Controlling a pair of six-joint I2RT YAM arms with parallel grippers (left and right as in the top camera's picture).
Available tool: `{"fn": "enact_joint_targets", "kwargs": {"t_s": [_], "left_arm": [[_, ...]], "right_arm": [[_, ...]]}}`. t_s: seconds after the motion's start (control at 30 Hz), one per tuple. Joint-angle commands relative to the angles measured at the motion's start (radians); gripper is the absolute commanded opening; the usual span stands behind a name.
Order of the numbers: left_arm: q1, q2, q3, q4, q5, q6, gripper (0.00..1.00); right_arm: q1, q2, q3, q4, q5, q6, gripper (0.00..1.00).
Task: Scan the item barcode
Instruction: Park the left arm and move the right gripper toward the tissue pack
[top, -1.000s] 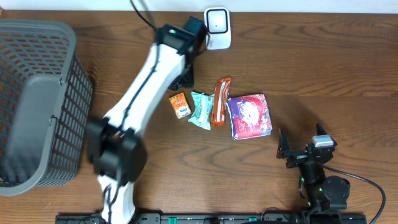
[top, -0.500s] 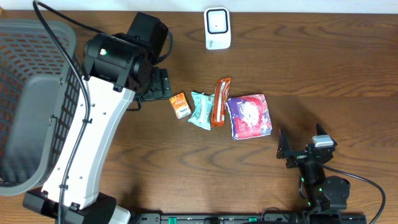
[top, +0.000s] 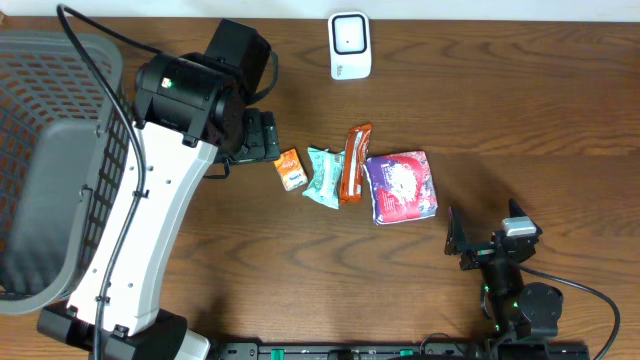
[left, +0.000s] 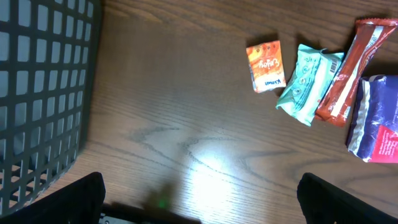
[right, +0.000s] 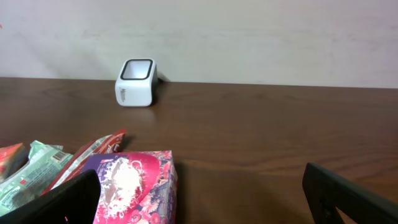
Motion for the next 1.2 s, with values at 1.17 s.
{"fn": "enact_joint_targets", "kwargs": {"t_s": [1.17], "left_arm": [[0.003,0.000,0.008,-0.050,0.002,-0.004,0.98]], "right_arm": [[-0.003,0.382,0.713,-0.276,-0.335,0.225,0.99]]}}
